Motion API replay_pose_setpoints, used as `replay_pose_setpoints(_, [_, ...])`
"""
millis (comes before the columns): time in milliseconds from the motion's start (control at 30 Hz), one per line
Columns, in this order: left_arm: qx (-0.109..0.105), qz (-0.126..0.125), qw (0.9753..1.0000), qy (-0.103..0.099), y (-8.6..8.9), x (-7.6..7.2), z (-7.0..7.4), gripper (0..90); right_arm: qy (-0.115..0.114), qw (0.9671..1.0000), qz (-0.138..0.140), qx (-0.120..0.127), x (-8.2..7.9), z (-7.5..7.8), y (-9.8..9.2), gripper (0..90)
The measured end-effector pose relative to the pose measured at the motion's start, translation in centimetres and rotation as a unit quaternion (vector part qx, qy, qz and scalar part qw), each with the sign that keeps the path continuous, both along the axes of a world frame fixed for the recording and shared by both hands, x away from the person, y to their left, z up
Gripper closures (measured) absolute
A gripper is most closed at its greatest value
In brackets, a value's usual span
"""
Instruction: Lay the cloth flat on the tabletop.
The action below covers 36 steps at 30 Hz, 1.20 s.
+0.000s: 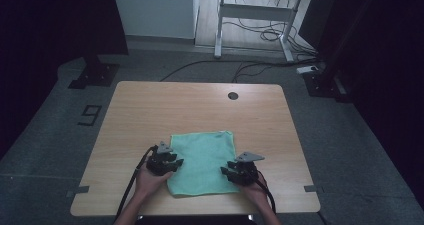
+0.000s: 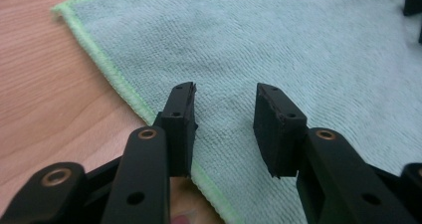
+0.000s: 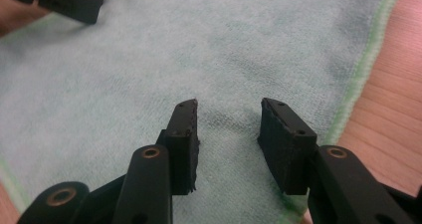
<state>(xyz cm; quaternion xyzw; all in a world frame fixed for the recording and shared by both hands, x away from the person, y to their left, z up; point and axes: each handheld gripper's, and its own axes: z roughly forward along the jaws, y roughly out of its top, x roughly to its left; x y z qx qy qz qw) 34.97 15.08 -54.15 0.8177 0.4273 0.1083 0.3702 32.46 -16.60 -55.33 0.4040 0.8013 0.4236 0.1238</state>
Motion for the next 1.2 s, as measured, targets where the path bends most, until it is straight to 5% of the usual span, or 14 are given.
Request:
replay_pose_setpoints(300, [0.005,-0.012,0.9999,-0.010,-0.9,0.1,-0.1,63.2,0.001,0.9999,0.006,-0.015,-1.4,0.2,-0.8,57.7])
replay_pose_setpoints(467, [0.015,-0.012,0.9996,-0.019,-1.1,-0.1,-0.2,63.3,-0.012,0.9998,-0.009,-0.013,0.0,0.9,-1.8,57.0])
replay_pose_setpoints(667, [0.017,-0.012,0.9995,-0.022,-1.1,-0.2,-0.2,62.9,-0.041,0.9979,-0.033,-0.039,4.2,2.7,-1.2,60.7])
replay_pose_setpoints(733, [0.016,-0.014,0.9995,-0.025,-1.1,-0.2,-0.3,62.9,-0.030,0.9982,-0.031,-0.041,6.6,2.6,-0.5,60.7])
replay_pose_setpoints(933, [-0.003,-0.020,0.9996,-0.019,-0.6,-0.1,-0.4,62.9,0.004,0.9972,-0.060,-0.045,9.8,1.2,-0.4,61.0])
replay_pose_setpoints(1100, [-0.013,-0.023,0.9996,-0.013,-0.3,0.0,-0.4,62.9,0.007,0.9946,-0.098,-0.032,10.7,0.5,-1.5,63.6])
replay_pose_setpoints(1200, [-0.016,-0.021,0.9996,-0.012,-0.2,0.0,-0.4,62.8,0.002,0.9946,-0.098,-0.036,10.7,0.5,-1.5,63.6])
